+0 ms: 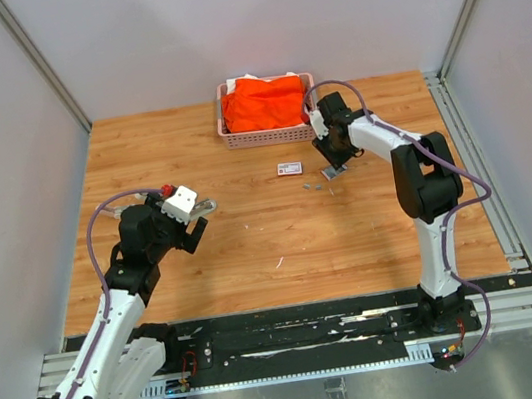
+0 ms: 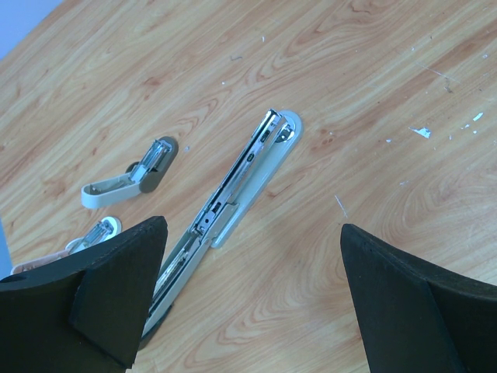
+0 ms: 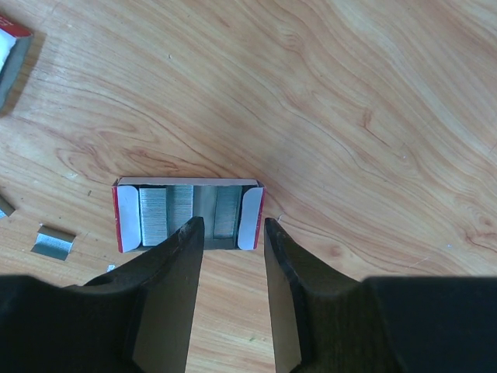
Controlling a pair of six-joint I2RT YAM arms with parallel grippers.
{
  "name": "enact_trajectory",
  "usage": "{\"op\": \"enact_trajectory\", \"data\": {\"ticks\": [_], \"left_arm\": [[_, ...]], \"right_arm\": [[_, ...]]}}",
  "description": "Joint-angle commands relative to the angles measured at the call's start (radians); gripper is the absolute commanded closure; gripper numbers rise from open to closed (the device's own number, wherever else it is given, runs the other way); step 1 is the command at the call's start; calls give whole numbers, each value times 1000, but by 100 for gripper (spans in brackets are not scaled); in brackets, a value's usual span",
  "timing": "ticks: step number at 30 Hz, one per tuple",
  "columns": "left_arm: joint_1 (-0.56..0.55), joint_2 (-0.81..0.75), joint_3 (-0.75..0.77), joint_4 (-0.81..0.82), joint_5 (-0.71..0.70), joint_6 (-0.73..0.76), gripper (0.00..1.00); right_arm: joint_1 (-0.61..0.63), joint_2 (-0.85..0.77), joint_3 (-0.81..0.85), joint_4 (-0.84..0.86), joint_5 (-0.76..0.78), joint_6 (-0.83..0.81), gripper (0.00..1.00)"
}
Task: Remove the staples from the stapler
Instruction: Place the staple in the staple box.
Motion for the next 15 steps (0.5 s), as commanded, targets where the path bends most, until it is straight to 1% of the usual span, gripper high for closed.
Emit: {"op": "enact_trajectory", "data": {"ticks": [1,15], "left_arm": [[0,-4,-11,30,-9,13,2],[-1,-6,-10,30,-10,13,2]], "right_arm": [[-17,23,12,-22,-15,14,62],[-21,38,17,-26,-7,7,63]]}}
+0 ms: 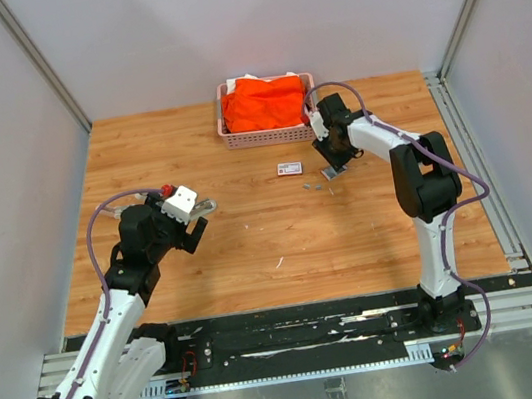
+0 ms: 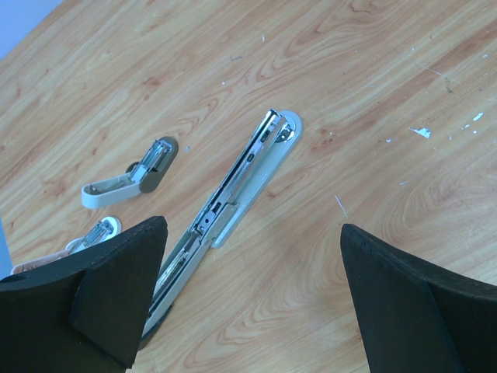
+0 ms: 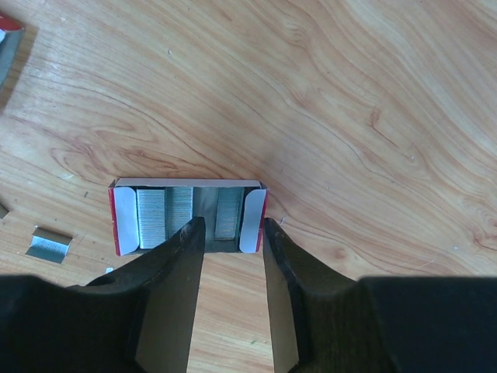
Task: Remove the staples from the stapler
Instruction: Place the staple in the staple box.
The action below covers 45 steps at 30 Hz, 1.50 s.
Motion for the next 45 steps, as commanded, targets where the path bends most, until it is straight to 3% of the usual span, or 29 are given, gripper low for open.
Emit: {"op": "enact_trajectory", "data": {"ticks": [1,20,24,32,45], "left_arm": [[-1,-6,-10,30,-9,13,2],[-1,-6,-9,28,-9,11,2],[-1,-5,-9,28,-8,12,2],[-1,-4,-9,28,-8,11,2],[-1,3,-9,29,-7,11,2]], "right_arm": [[-21,26,17,-23,-7,7,63],[-33,26,20,-29,-10,11,75],[-33,25,22,-29,-8,12,75],[-33,3,24,-28,-17,15,64],[-33,37,51,-20,-21,34,62]]}}
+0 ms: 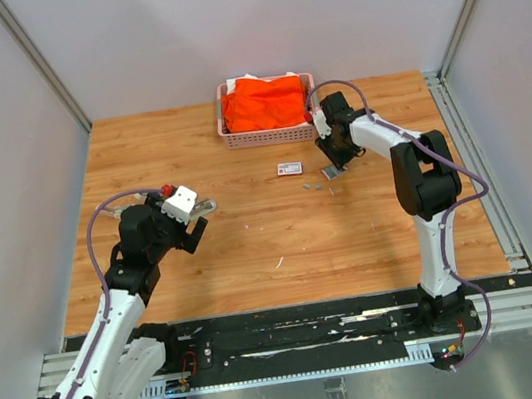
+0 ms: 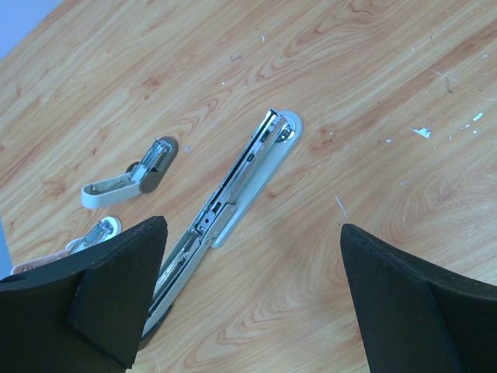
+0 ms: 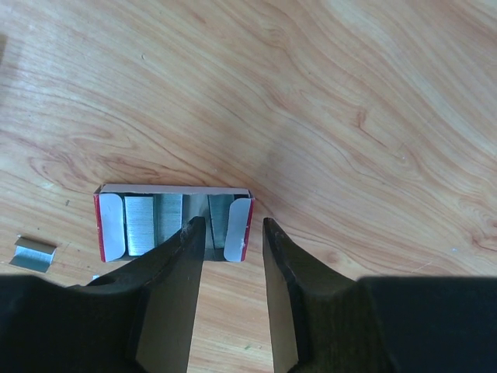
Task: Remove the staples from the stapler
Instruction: Place the staple in the staple box.
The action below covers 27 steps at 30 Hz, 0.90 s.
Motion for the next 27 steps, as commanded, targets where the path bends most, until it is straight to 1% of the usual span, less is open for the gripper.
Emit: {"op": "enact_trajectory", "data": {"ticks": [1,4,15,23,27], "left_arm": [[-1,3,-9,29,-7,11,2],[-1,4,-9,30,-7,11,2],[-1,6,-7,30,-8,10,2],[-1,4,-9,30,-8,11,2],[-1,3,-9,27,-6,11,2]], "right_arm": [[-11,21,39,-13,-15,27,62],[-11,13,27,10,-9,23,62],[-11,40,26,11,-3,20,63],[-11,42,21,13,-1,20,72],[-12,35,15,20,9,23,74]]}}
